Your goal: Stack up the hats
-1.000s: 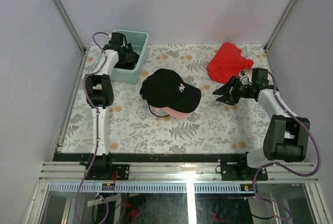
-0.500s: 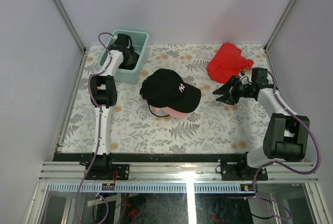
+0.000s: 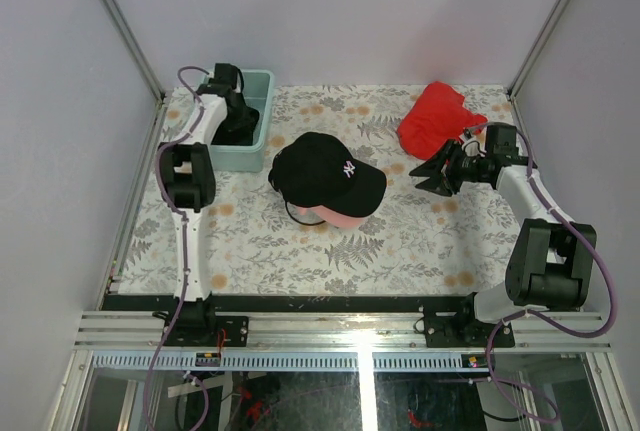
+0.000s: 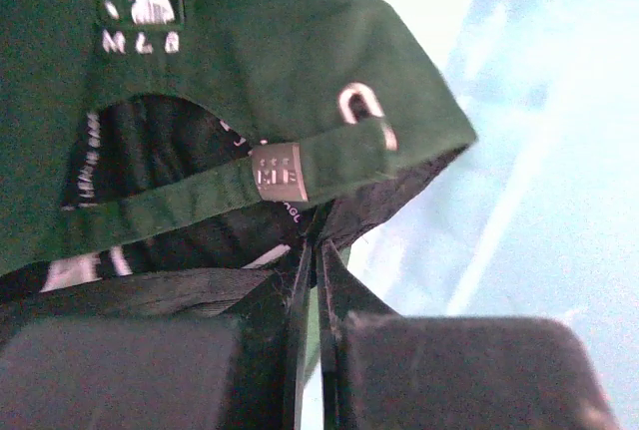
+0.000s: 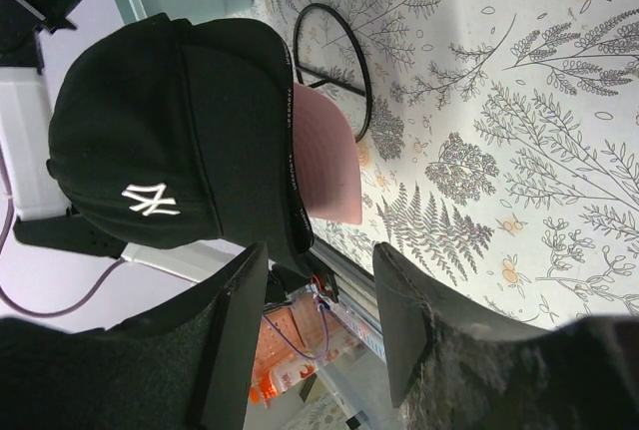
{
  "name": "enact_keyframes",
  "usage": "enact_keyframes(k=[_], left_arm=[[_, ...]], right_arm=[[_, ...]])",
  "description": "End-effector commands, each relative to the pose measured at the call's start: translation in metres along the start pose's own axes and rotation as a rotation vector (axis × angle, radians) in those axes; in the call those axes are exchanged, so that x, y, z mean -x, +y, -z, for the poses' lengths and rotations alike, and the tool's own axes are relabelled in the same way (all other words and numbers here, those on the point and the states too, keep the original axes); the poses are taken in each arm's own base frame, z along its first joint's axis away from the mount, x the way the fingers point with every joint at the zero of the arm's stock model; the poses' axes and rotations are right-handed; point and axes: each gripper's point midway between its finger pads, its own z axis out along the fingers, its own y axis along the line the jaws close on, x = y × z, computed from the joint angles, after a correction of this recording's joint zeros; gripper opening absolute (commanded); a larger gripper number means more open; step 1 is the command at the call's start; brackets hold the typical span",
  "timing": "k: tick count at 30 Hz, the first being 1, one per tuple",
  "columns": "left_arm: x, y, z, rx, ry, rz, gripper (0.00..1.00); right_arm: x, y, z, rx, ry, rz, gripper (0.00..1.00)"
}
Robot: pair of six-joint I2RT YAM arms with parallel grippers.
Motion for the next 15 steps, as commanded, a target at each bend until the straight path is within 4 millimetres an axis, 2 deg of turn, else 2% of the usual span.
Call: enact_keyframes(k=[1,3,8,11,15], left_arm=[[0.060,-0.040,0.102,-0.214,-0.165,0.093,0.00],[0.072,-0.051,0.136,-0.275,-0.205,0.099,0.00],[0.078,-0.060,0.190,-0.346,-0.239,0.114,0.00],[0.082,-0.066,0.226,-0.408,-0.265,0.129,0.00],[0.090,-0.076,0.285,-0.498,-0.329,0.139,0.00]], right_arm=[[0.004,0.021,0.009,0.047,-0.007,0.054,0.53],[0.004,0.024,0.009,0.060,-0.007,0.061,0.53],[0.004,0.033,0.011,0.097,-0.006,0.077,0.52],[0.004,0.043,0.014,0.138,-0.006,0.093,0.52],[0.004,0.061,0.020,0.206,-0.015,0.133,0.52]])
